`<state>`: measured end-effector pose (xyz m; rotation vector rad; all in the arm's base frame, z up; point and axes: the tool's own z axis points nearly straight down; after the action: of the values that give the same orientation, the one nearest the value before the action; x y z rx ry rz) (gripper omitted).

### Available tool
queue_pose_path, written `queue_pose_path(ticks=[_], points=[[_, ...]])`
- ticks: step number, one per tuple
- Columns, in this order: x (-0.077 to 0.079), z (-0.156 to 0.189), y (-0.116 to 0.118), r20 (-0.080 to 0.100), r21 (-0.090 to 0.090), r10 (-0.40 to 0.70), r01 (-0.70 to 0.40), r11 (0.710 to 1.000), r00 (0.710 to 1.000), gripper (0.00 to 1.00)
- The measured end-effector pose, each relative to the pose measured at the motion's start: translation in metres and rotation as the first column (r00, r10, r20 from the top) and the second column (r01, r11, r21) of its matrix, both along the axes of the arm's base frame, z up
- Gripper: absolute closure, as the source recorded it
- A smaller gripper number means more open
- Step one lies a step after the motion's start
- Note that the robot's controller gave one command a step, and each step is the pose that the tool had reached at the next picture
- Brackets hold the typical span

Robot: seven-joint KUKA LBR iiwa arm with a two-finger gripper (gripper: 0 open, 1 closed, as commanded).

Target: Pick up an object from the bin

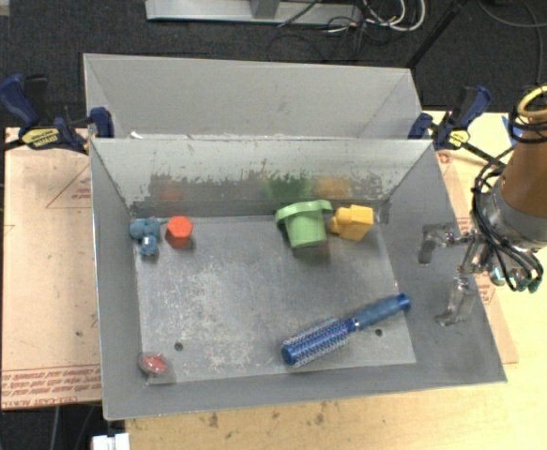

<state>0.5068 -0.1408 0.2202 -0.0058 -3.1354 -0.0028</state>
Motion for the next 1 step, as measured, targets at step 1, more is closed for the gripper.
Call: queue_pose_path(ticks=[1], points=[[0.0166, -0.0667, 0.0411, 0.002, 0.001, -0.195, 0.195, 0.981, 0.981, 0.0]])
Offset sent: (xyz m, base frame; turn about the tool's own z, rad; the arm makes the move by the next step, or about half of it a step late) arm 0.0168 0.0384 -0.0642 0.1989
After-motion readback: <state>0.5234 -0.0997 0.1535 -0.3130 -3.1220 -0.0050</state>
